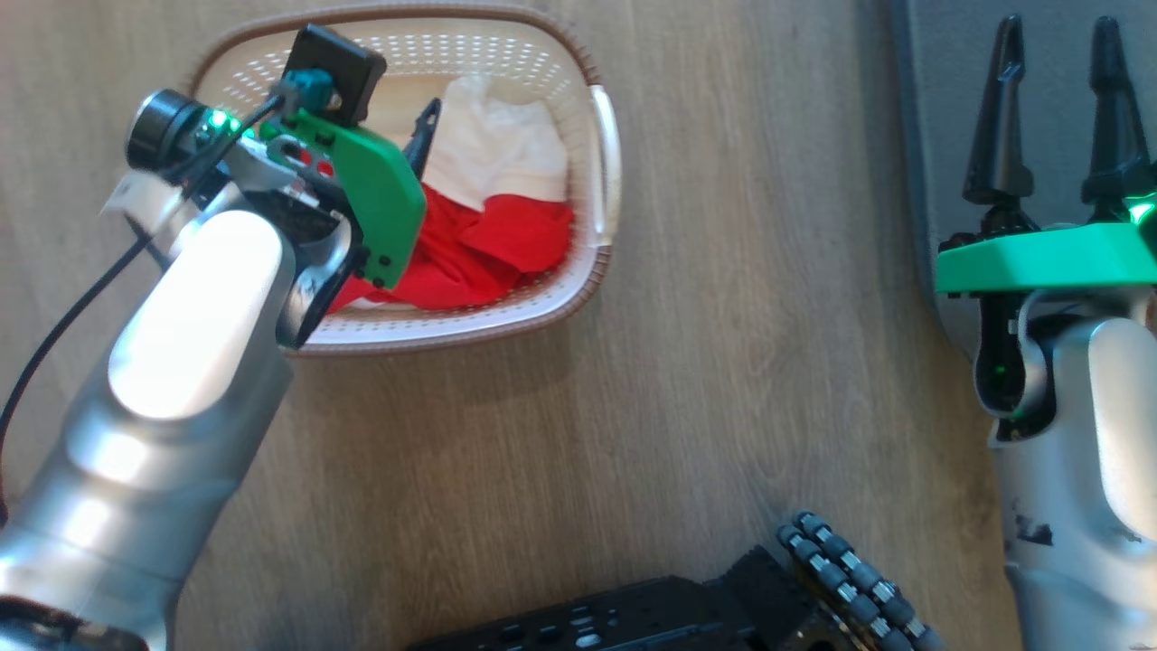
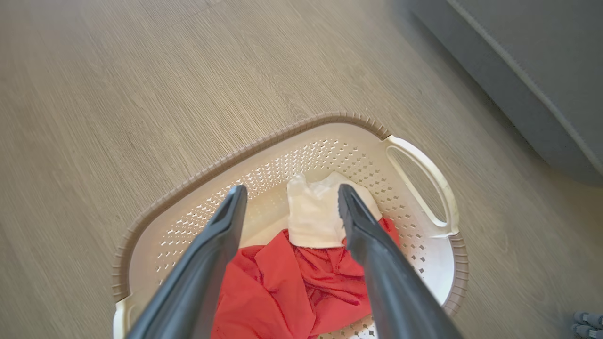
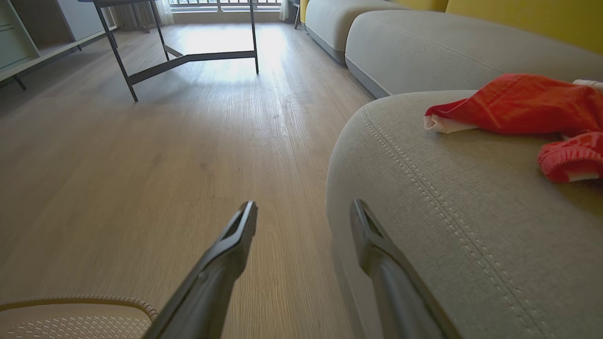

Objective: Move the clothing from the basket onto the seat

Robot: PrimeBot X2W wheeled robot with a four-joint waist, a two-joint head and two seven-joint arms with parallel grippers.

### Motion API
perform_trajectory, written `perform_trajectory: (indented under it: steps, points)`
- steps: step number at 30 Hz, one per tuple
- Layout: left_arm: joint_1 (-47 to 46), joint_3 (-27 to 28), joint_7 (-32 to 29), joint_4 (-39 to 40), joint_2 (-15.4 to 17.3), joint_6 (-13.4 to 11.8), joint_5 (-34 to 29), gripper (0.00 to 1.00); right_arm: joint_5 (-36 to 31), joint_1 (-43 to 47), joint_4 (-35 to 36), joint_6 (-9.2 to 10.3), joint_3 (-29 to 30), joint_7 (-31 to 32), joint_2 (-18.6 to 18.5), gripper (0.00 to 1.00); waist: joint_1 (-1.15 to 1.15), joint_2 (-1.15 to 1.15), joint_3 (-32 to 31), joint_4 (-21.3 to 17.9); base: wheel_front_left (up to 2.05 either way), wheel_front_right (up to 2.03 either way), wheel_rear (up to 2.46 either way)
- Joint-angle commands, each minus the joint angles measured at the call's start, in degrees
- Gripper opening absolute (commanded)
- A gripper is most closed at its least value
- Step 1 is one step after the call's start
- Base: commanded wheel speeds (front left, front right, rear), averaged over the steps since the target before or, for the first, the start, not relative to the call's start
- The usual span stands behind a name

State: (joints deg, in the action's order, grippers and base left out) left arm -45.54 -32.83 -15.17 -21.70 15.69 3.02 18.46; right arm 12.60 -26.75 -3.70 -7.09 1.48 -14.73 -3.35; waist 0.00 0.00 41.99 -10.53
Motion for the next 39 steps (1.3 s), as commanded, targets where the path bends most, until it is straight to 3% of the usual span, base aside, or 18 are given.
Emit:
perform_trajectory:
  steps: [1,6,16,23,39]
  points:
    - [-1.78,1.09,-1.39,0.41,0.87,-0.14,-0.59,1.0,0.68,1.21,1.72,-0.4,-1.31,-0.27,0.45,1.0,0.0,0.0,0.49,-1.5,0.0,0.0,0.0]
    - [-4.97,-1.15,-7.32,-7.54,1.48,-0.73,-2.91,1.0,3.33,1.28,1.61,-0.4,-3.5,-0.27,0.46,1.0,0.0,0.0,3.23,-5.21,0.0,0.0,0.0]
    - [-8.96,-3.34,-13.39,-17.7,4.34,-3.79,-7.19,1.0,8.19,0.37,1.55,-0.4,-7.25,-0.27,0.46,1.0,0.0,0.0,10.04,-10.09,0.0,0.0,0.0]
    - [-10.51,-3.17,-13.97,-21.79,6.89,-5.14,-7.93,1.0,10.54,-0.12,2.13,-0.4,-9.43,-0.27,0.46,1.0,0.0,0.0,13.06,-12.56,0.0,0.0,0.0]
    - [-12.29,-4.78,-14.03,-26.19,9.1,-6.12,-9.14,1.0,13.42,0.96,3.24,-0.4,-12.22,-0.27,0.47,1.0,0.0,0.0,15.08,-15.7,0.0,0.0,0.0]
